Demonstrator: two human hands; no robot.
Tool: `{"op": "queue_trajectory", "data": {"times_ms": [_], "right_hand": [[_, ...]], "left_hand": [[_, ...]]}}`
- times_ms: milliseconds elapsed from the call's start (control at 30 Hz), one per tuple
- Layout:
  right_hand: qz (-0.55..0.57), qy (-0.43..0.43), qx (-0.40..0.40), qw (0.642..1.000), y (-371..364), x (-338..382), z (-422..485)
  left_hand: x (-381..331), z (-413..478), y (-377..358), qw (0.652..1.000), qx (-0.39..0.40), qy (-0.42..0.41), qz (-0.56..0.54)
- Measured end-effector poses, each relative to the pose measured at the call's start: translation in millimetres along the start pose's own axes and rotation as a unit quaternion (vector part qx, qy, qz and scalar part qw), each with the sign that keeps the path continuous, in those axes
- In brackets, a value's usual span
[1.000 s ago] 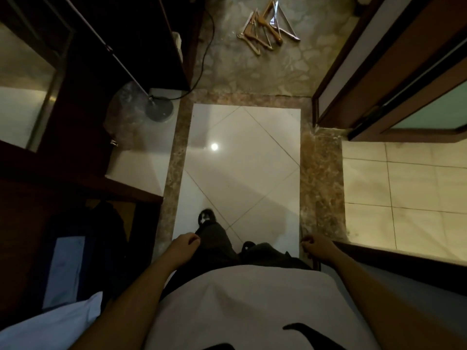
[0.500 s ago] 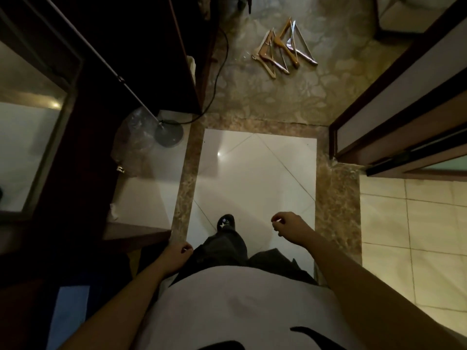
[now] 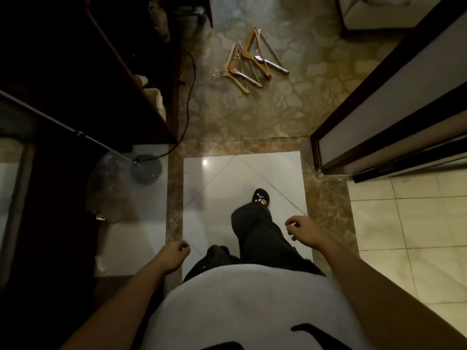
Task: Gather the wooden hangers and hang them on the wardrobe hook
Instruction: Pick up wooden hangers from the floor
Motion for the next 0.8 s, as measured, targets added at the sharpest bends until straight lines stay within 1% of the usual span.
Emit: {"op": "queue_trajectory", "data": {"times_ms": [100,233,367,467,600,667,800], "right_hand": [[0.018,-0.029,-0.010,0.999,42.3,-10.0,36.1],[0.061,-0.068,-0.027,0.995,104.0,-9.0,70.3],[0.056,-0.072,-0.025,0.996,159.8,-0.2,103.6],[0.052,-0.074,-0.023,0.996,191.2,12.7,128.1],[0.026,-0.051,0.001,0.998,225.5,49.7,168.8],[0.029,-0.038,0.012,0.999,240.1,76.3,192.4],[0.024,-0.007,0.018,1.000,267.6,143.3,247.0]], "left_hand": [[-62.7,32.5,11.4,1.000,0.008,-0.014,0.005],[-154.3,70.0,28.5,0.997,0.039,-0.056,0.032],[-249.6,97.8,52.7,0.994,0.036,-0.105,0.013],[-297.7,116.5,74.3,0.991,0.034,-0.127,0.001],[-324.2,149.7,112.1,0.994,0.018,-0.109,-0.006],[-324.7,167.9,133.3,0.996,0.009,-0.092,-0.014],[-309.4,208.7,183.1,0.999,0.002,-0.030,-0.015]]}}
Point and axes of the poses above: each hand's wrist, its own z-axis towards the middle knuckle, its own y-axis out of the back of the hand, x = y × z, the point moved 1 cm from there along z, towards the middle knuckle, and after that the axes turned 4 degrees about -x, right-handed, at the moved point
